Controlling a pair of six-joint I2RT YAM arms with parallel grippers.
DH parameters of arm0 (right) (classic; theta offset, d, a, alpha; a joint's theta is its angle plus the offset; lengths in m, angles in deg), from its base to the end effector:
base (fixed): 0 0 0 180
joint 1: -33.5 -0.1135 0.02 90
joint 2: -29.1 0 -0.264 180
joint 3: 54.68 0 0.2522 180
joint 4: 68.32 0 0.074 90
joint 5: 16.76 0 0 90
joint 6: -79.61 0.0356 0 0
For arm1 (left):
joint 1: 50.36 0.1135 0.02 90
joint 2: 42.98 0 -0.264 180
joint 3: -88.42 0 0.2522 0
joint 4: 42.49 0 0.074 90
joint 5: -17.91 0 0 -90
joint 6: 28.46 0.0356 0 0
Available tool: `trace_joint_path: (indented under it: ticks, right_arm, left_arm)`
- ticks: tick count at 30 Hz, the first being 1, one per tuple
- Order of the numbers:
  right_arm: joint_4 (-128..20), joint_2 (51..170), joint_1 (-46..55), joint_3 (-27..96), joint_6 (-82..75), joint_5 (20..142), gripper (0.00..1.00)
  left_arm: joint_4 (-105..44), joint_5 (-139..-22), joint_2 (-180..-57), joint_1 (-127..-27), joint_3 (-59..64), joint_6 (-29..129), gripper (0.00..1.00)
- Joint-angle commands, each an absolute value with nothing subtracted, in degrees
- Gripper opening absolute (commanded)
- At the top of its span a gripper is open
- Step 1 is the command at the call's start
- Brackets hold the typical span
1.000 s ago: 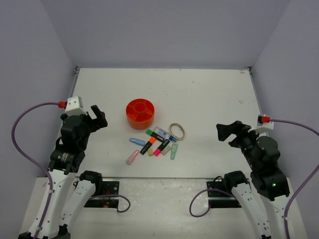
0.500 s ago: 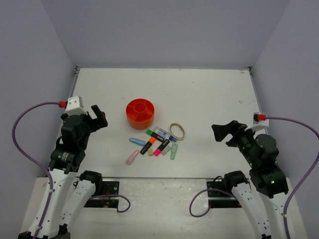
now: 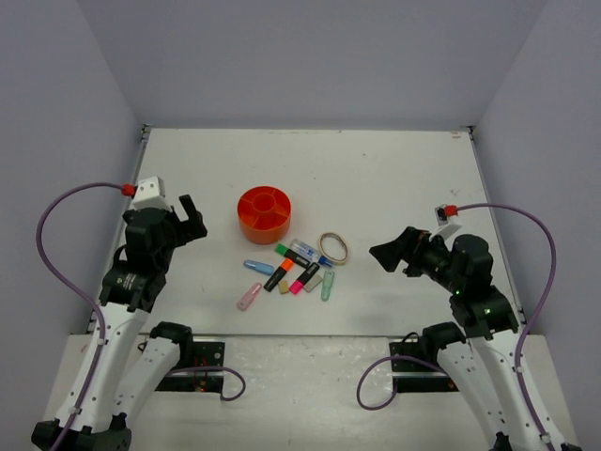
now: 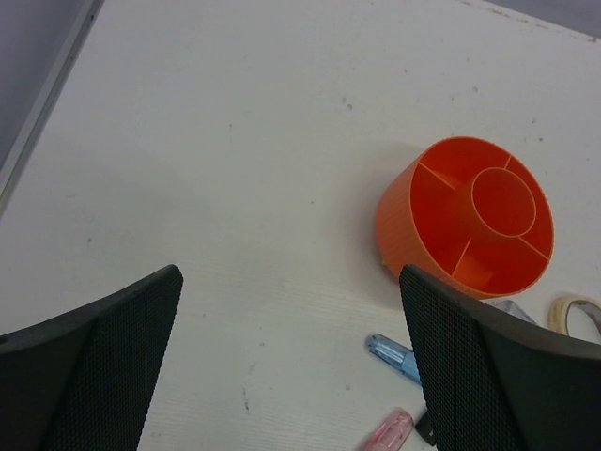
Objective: Sort the stationery into containers
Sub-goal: Pick up the stationery from the center of the board.
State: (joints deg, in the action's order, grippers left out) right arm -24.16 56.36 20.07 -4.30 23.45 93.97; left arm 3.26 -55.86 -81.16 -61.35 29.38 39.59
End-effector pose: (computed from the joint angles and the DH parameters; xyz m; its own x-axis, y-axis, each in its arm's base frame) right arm 0.1113 0.0395 0.2949 -0.5900 0.3946 -0.7045 -0.2529 0.7383 0.6253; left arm 0.1455 -0.0181 0.3210 -0.3586 -0.2960 -0.8853 -0.2155 0.9490 -0.2300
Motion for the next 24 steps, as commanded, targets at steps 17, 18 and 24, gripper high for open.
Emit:
trace_joint_path:
  ticks: [17,18,24]
  right_arm:
    - [-21.55,47.42,20.23,-5.68,22.64,87.2,0.99]
    - [-22.04,45.62,20.23,-6.07,22.92,87.16,0.99]
    - [-22.04,43.61,20.23,-6.46,22.54,88.53,0.99]
  left_arm:
    - [8.67,-32.28,-129.01,-112.59,2.47,11.13,1.0]
    - [9.98,-31.12,-133.48,-112.59,-0.92,9.05,1.0]
    - [23.46,-26.78,-149.83,-112.59,-15.34,-7.63,1.0]
